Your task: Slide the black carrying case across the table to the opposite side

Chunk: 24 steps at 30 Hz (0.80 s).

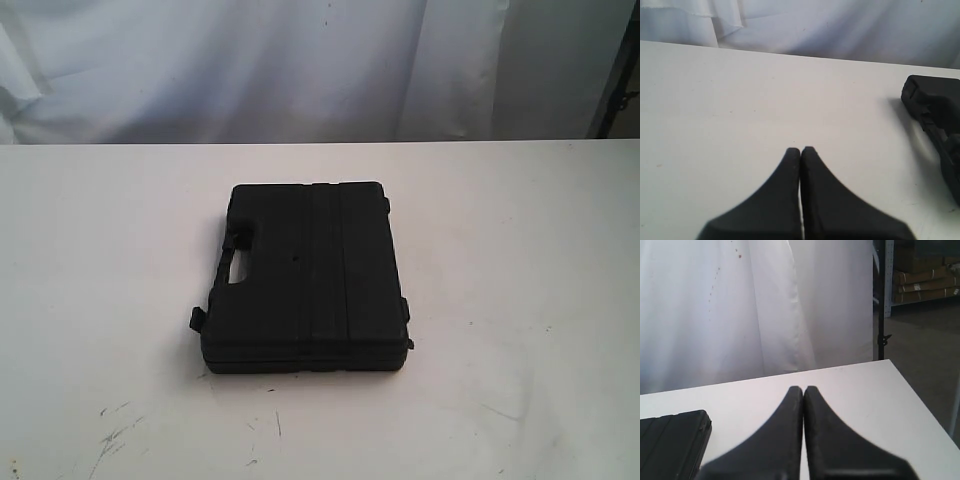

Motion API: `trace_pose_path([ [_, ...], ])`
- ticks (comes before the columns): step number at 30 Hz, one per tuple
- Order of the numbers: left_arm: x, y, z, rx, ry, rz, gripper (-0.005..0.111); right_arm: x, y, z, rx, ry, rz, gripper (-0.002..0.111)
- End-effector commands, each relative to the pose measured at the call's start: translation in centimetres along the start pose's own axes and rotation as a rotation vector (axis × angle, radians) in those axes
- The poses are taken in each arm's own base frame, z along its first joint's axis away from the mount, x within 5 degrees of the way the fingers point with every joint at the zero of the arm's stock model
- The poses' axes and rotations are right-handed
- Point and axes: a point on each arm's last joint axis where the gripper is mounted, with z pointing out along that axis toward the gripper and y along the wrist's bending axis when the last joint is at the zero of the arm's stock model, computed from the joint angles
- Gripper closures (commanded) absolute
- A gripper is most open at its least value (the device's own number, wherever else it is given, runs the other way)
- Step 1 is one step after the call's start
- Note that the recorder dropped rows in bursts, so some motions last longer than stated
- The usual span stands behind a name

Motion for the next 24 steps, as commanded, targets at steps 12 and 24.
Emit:
trace_pose_path([
  [12,0.0,0.0,0.0,-0.002,-0.012,0.001,0.107,1.3,0.0,-0.4,-0.019,-0.018,0.065,0.108],
  [24,0.0,0.0,0.0,-0.002,-0.012,0.001,0.107,7.7,-0.2,-0.5,-0.078,-0.025,0.057,0.108],
])
